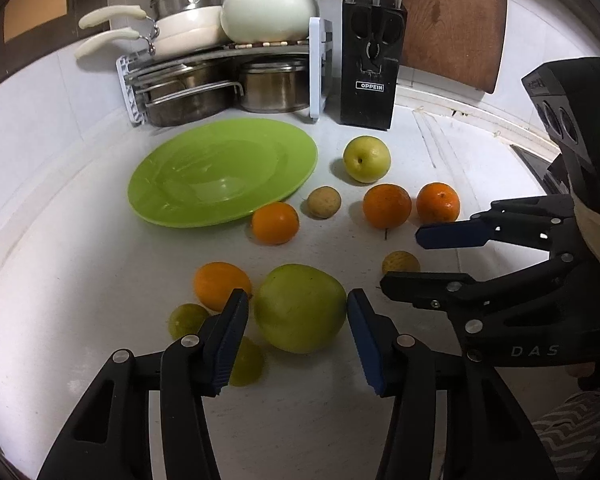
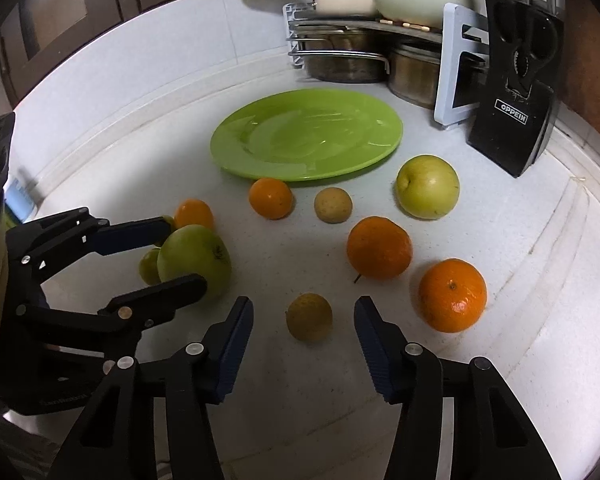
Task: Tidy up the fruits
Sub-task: 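Grasp the large green pear with the left tool while the right tool grasps a small brown fruit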
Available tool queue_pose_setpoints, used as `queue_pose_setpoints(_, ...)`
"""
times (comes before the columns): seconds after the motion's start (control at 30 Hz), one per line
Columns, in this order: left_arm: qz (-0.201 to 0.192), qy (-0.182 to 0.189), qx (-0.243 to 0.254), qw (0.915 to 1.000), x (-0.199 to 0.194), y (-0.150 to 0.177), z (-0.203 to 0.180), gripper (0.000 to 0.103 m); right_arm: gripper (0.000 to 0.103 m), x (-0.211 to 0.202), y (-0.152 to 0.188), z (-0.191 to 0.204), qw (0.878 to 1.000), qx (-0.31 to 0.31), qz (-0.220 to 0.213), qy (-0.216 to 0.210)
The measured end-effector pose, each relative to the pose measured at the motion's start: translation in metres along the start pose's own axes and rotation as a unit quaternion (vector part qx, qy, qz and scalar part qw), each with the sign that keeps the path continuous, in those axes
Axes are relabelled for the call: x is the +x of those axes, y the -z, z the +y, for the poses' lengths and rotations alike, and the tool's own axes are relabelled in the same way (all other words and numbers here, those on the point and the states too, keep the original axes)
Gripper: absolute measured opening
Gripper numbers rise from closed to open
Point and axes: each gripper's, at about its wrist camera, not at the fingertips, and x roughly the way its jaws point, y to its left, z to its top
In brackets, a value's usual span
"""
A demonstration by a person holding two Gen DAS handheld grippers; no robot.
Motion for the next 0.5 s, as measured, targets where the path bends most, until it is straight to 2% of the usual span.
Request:
queue_pose_setpoints(0.27, 0.003, 0.003, 0.005, 1.0, 0.006, -0.001, -0.005, 0.05, 0.042, 0.01, 0.002, -0.009, 1.0, 0.014, 0.009, -0.013)
queue_pose_setpoints(0.5, 0.005, 0.005, -0.016, 0.9998, 0.005, -0.001, -0.002, 0.049, 0.028, 0.018, 0.001, -0.012, 1.0, 0.008, 0.018, -0.018)
